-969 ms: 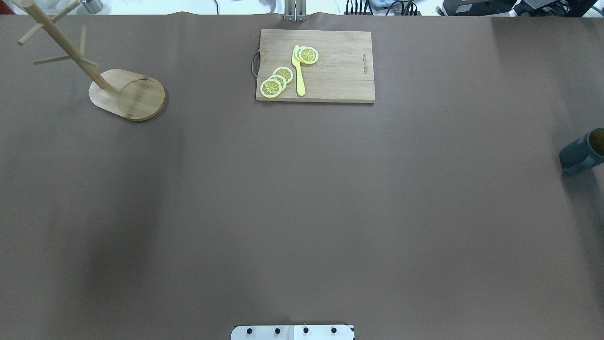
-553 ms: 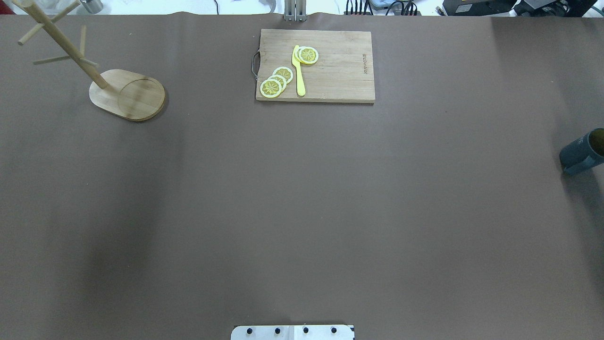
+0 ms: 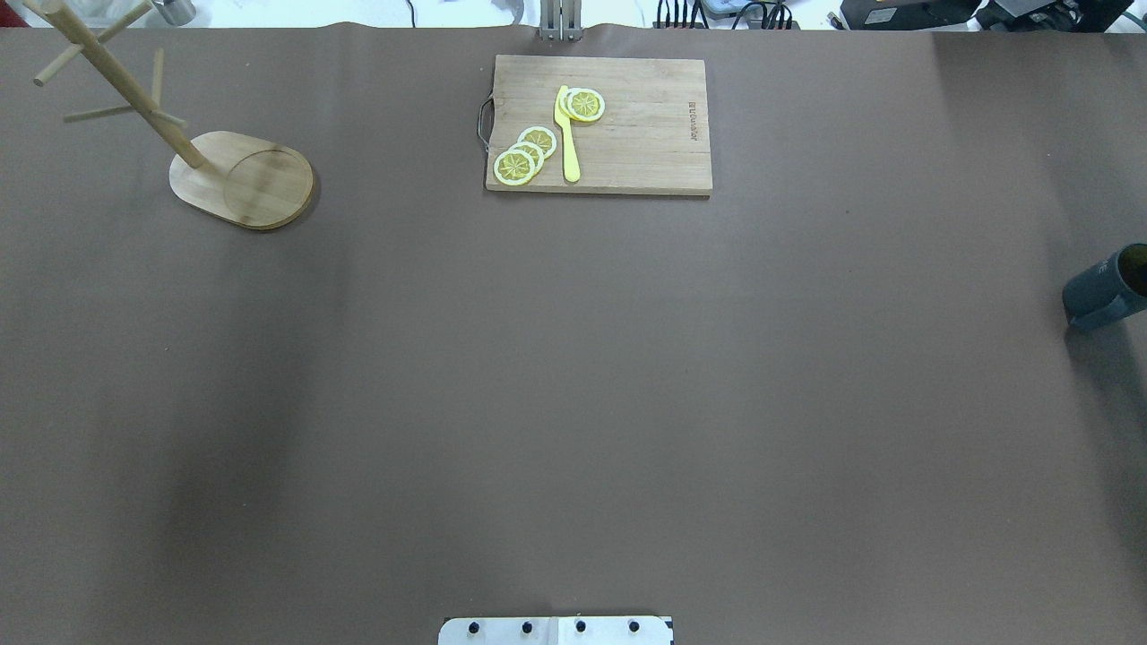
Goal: Hang cup on storage rack
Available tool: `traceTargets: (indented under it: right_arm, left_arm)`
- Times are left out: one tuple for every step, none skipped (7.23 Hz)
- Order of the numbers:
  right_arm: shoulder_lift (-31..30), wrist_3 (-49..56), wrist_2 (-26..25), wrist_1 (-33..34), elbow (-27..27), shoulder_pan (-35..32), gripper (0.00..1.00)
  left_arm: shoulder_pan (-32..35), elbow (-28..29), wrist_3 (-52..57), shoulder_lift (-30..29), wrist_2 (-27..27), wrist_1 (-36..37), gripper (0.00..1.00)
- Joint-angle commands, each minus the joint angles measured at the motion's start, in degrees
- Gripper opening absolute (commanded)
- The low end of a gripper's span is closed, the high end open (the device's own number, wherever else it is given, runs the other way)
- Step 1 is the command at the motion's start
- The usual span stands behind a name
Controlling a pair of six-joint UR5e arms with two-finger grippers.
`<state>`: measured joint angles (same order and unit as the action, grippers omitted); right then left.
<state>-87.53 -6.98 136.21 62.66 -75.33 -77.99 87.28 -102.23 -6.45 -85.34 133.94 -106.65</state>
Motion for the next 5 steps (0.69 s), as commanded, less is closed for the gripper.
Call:
traceTargets:
  right_arm:
    - [1.0, -0.9, 0.3, 0.1, 1.8, 0.5, 0.0]
    - [1.0, -2.0, 0.4, 0.1, 1.7, 0.5, 0.0]
    - [1.0, -2.5, 1.2, 0.1, 0.9, 0.5, 0.0]
    - [1.4, -3.8, 3.9, 0.0, -0.6, 0.3, 0.0]
    - [1.3, -8.6, 5.1, 0.8, -6.2, 0.2, 0.0]
  left_arm:
    - [0.1, -0.3, 0.0, 0.0, 0.1, 0.0, 0.98]
    - [0.1, -0.3, 0.1, 0.1, 0.1, 0.0, 0.98]
    - [0.2, -0.3, 0.1, 0.2, 0.7, 0.0, 0.98]
    - [0.2, -0.3, 0.1, 0.9, 3.0, -0.4, 0.98]
    - [0.2, -0.3, -0.1, 1.1, 3.1, -1.9, 0.98]
